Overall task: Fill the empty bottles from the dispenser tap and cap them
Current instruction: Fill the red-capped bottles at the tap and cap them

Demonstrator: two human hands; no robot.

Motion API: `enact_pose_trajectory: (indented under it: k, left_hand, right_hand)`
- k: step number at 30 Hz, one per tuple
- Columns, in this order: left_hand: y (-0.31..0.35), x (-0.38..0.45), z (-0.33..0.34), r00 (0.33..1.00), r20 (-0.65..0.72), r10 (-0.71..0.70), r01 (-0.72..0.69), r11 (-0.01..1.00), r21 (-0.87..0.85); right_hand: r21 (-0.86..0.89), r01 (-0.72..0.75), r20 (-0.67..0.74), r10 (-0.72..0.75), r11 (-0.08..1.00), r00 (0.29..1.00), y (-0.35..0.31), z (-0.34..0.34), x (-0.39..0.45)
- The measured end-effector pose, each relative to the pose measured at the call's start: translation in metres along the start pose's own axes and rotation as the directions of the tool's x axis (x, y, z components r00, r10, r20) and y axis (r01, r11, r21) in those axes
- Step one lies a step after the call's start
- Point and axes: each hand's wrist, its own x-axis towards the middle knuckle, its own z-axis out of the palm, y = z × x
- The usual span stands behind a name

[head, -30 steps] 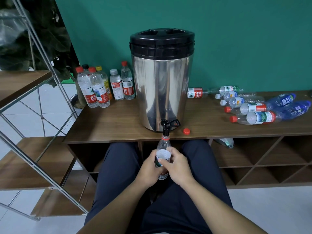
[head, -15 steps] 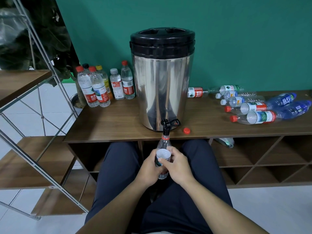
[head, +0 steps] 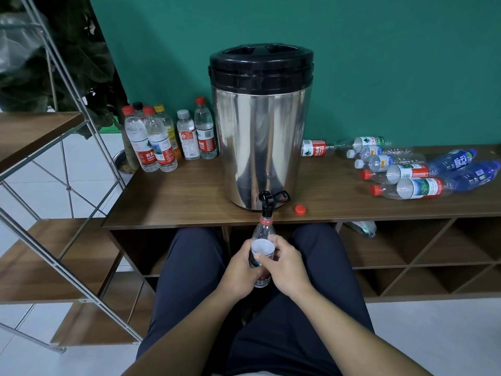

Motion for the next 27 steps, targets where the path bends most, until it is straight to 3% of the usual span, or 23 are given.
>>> enact_pose_trajectory:
  k: [27]
  left_hand:
    - [-0.0016, 0.0001, 0.0001, 1.0, 0.004, 0.005, -0.004, 1.0, -0.013]
  right_hand:
    - [-0.013, -0.004, 0.008, 0.004, 1.0, 1.0, -0.0037, -0.0019, -0.002]
